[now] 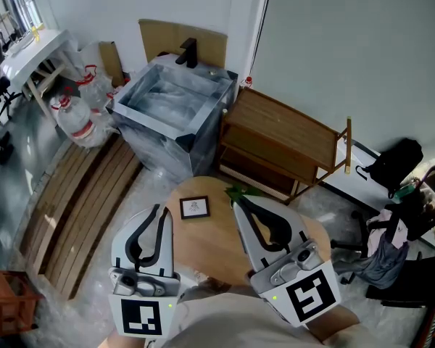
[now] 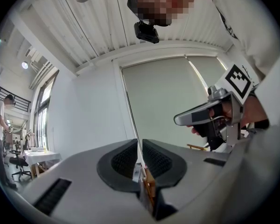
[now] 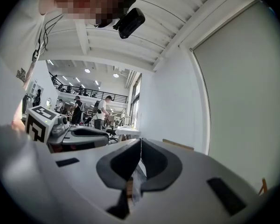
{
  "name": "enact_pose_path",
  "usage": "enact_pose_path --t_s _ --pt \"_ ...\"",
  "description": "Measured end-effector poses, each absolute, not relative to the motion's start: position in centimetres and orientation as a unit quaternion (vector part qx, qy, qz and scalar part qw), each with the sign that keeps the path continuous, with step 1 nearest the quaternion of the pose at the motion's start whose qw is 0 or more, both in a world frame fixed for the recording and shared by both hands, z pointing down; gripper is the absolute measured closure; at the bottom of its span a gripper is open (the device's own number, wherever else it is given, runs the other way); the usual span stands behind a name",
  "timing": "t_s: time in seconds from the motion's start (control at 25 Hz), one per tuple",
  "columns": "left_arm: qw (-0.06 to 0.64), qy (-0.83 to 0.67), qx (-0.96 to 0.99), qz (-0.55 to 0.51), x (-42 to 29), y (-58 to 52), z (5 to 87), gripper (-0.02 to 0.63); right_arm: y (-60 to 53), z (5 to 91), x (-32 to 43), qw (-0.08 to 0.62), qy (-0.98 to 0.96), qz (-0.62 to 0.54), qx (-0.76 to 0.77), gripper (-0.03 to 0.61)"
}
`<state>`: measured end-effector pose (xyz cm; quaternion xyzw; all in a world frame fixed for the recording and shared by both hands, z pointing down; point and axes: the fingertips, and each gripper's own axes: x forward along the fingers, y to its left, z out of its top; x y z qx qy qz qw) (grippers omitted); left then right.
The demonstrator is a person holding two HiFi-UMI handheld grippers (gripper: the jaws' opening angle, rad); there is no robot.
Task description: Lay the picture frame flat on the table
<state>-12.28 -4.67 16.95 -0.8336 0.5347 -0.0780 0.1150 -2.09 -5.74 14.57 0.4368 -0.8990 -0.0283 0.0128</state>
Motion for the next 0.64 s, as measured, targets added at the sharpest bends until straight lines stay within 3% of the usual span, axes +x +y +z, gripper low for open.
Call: enact_pose_path --t_s 0.64 --pt "0.114 0.526 -0.839 -0.082 -11.58 -4.51 17.02 0.581 -5.8 14.32 -1.44 0.018 -0.896 -0.036 0.442 0.58"
